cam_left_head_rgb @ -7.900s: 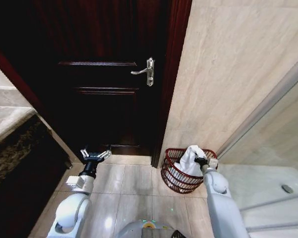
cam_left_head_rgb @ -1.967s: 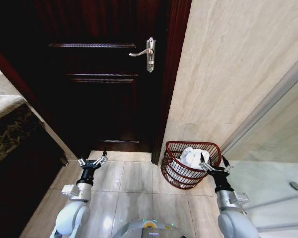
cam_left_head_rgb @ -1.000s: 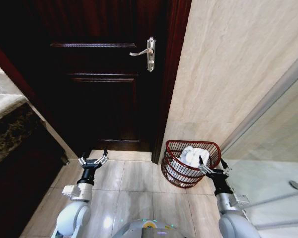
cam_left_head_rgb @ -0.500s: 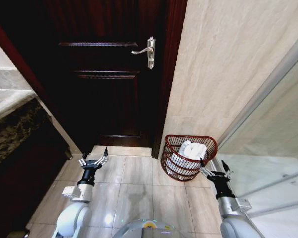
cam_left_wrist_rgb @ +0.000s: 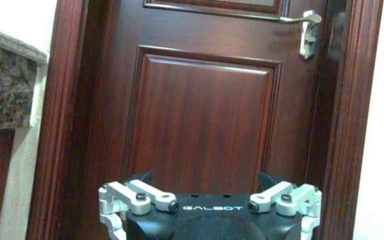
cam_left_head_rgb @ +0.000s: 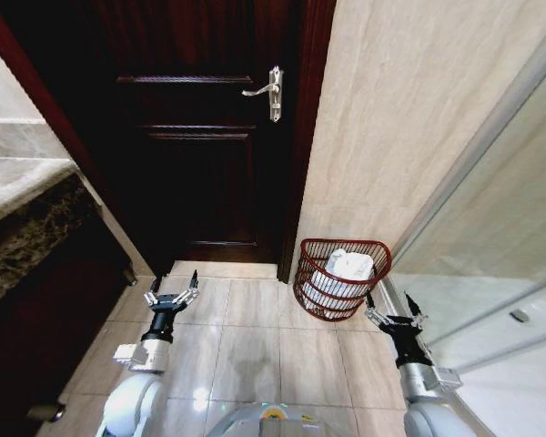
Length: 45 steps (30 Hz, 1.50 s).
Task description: Discard the used towel into the hamper.
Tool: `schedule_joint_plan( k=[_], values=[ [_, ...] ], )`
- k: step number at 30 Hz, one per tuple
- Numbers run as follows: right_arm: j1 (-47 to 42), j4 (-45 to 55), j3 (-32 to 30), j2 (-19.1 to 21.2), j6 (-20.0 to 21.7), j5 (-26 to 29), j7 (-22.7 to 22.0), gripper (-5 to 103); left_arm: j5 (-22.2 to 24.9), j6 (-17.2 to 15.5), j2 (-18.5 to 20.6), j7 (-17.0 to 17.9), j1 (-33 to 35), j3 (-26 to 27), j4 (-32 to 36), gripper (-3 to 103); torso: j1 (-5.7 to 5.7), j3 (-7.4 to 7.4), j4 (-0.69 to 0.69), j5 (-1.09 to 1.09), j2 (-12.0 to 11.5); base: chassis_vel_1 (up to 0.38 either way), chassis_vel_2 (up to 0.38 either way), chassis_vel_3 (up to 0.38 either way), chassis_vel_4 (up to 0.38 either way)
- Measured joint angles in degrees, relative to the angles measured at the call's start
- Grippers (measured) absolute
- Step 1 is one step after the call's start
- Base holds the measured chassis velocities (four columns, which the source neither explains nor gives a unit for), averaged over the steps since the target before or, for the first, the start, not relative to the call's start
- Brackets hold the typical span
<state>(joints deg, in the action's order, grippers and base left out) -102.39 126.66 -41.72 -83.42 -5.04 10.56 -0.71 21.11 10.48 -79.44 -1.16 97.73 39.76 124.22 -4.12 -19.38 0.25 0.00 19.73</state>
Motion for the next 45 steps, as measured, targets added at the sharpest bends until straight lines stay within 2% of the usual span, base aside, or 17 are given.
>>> schedule_joint_plan(
  k=[12, 45],
  values=[
    [-0.16, -0.17, 0.15, -0.05, -0.37, -0.07, 0.00, 100, -0.12, 0.42, -0.17, 0.10, 0.50, 0.06, -0.19, 100, 0.27, 0.43, 0.02, 0.00, -0.71, 0.086, -0.083, -0.092, 0.084],
    [-1.71, 0.11, 0.23, -0.20, -1.69, -0.38, -0.13, 100, -2.45, 2.36, -0.60, 0.14, 0.56, 0.07, -1.12, 100, 2.76, 5.87, 0.02, 0.01, -8.64, 0.075, -0.081, -0.075, 0.078]
  ],
)
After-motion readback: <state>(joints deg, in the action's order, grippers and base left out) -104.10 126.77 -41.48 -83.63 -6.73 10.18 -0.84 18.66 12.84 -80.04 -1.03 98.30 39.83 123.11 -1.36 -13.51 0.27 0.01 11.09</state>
